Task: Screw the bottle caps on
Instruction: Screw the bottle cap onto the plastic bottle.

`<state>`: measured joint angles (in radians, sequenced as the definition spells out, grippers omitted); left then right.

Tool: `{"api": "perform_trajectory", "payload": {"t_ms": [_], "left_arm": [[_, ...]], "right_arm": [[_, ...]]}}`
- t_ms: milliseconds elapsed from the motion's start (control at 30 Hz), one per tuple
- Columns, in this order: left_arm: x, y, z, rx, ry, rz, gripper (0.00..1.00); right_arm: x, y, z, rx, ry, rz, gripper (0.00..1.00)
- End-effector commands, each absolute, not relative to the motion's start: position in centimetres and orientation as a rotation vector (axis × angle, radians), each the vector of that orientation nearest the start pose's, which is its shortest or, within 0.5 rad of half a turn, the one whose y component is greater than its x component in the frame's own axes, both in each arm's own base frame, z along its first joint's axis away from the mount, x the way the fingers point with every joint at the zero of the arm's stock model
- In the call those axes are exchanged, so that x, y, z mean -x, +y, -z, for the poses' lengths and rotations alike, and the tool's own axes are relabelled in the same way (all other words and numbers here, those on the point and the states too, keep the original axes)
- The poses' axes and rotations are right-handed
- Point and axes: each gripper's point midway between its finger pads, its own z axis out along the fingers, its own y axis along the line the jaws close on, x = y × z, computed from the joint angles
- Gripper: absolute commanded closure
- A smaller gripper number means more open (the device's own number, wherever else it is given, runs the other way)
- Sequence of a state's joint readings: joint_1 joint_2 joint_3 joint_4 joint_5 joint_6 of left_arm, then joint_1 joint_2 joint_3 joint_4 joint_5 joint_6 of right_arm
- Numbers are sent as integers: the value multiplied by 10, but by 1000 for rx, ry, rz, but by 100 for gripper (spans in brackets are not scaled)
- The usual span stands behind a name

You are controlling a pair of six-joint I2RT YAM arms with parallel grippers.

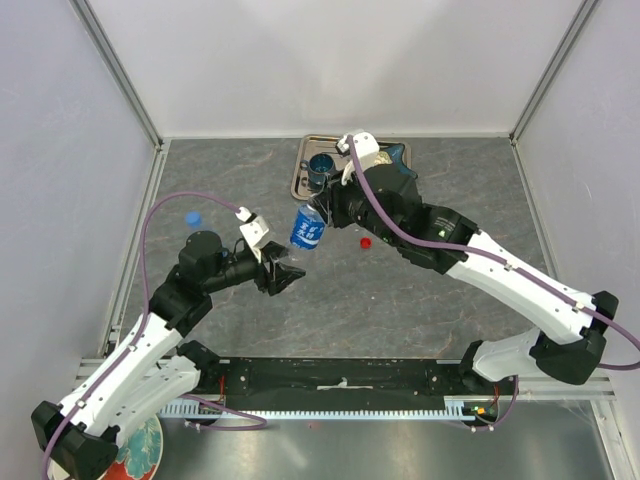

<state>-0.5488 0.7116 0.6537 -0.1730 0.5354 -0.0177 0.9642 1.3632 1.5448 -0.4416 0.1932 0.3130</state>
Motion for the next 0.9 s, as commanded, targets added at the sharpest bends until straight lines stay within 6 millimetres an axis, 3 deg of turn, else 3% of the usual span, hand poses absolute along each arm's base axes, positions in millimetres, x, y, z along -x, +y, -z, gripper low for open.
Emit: {"api": "perform_trajectory", "payload": {"t_ms": [0, 200, 300, 367, 433, 467, 500, 533, 667, 733, 867], "left_arm": [[-201, -221, -319, -846, 1303, 770, 98], [-201, -223, -315, -856, 1307, 779, 98], [-195, -225, -312, -877, 1299, 805, 98], [-189, -227, -309, -894, 1292, 837, 98], [-177, -231, -306, -935, 1278, 901, 98], [-173, -233, -306, -952, 1264, 921, 98], [-165, -235, -306, -979, 1245, 953, 98], [-162, -235, -303, -989, 1244, 964, 98], [-145, -237, -305, -1022, 1208, 1040, 98], [-134, -237, -310, -1049, 1170, 1080, 98], [-103, -236, -323, -1144, 1077, 1181, 98]], "right_arm": [[-294, 264, -298, 229, 2005, -122, 100], [-280, 307, -304, 224, 1977, -301, 100], [-274, 330, -329, 230, 1928, -481, 99], [-259, 346, -351, 281, 1881, -656, 94], [-243, 364, -382, 343, 1790, -850, 72], [-234, 364, -401, 358, 1740, -915, 61], [-229, 366, -416, 373, 1694, -965, 39], [-221, 366, -433, 398, 1659, -1010, 29], [-199, 345, -484, 482, 1512, -1097, 10], [-188, 325, -501, 515, 1442, -1096, 8], [-143, 303, -507, 749, 1290, -1140, 3]]}}
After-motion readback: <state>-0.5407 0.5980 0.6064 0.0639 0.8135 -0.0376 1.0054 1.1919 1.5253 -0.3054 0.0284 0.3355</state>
